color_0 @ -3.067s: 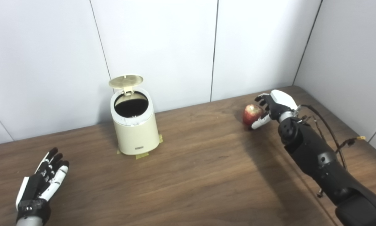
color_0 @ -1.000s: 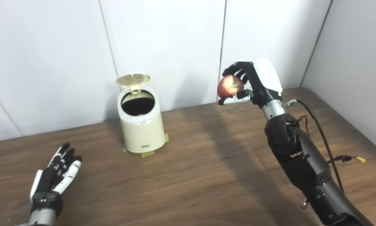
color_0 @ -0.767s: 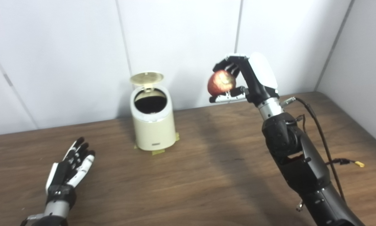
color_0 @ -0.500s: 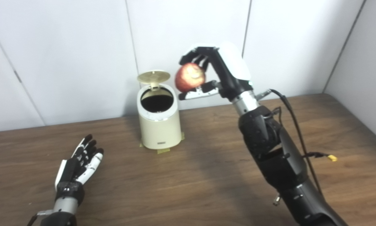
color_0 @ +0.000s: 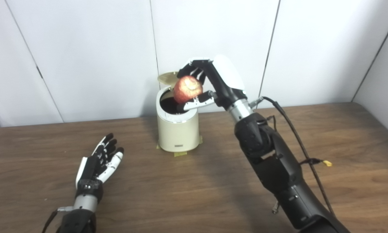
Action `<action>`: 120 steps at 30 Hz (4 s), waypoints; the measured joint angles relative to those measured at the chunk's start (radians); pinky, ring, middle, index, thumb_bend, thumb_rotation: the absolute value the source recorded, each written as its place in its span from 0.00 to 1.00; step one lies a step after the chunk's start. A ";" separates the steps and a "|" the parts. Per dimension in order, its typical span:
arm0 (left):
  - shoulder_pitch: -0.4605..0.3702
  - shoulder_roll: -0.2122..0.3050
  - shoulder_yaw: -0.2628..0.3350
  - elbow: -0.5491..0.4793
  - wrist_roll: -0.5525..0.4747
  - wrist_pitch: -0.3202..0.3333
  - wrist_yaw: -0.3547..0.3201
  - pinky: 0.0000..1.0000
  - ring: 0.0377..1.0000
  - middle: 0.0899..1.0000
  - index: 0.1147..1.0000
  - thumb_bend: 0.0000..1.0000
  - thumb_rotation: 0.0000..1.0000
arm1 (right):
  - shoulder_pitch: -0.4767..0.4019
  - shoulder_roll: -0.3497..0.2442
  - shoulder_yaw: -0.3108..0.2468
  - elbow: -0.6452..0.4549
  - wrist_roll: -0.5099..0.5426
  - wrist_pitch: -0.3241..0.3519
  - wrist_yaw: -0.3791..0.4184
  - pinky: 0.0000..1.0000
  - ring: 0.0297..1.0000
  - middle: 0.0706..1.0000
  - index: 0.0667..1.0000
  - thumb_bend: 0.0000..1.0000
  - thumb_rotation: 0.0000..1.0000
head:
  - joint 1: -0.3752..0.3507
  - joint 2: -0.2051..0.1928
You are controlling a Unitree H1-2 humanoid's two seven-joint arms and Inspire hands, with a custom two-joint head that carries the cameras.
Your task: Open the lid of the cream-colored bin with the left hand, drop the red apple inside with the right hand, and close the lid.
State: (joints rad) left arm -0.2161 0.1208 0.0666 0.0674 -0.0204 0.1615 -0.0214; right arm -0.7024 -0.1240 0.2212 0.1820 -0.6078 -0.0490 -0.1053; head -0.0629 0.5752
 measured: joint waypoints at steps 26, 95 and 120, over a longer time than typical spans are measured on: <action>0.004 -0.019 -0.012 -0.017 0.025 0.019 0.023 0.96 0.93 0.90 0.92 0.36 0.30 | -0.077 0.057 0.030 0.264 -0.012 -0.038 -0.082 0.36 0.39 0.47 0.47 0.50 0.00 | 0.018 -0.002; 0.012 -0.013 -0.016 -0.035 0.029 0.033 0.013 0.96 0.95 0.92 0.94 0.36 0.32 | -0.048 0.049 0.007 0.234 0.035 -0.005 -0.154 0.35 0.39 0.45 0.46 0.50 0.00 | 0.003 0.008; 0.012 -0.003 0.001 -0.024 -0.007 0.022 -0.010 0.97 0.91 0.91 0.95 0.35 0.36 | 0.288 0.048 -0.285 -0.238 0.460 0.366 0.061 0.61 0.65 0.65 0.58 0.56 0.24 | -0.014 0.005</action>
State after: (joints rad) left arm -0.2038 0.1178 0.0673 0.0432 -0.0272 0.1835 -0.0313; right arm -0.4147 -0.0765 -0.0639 -0.0562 -0.1481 0.3172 -0.0439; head -0.0767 0.5798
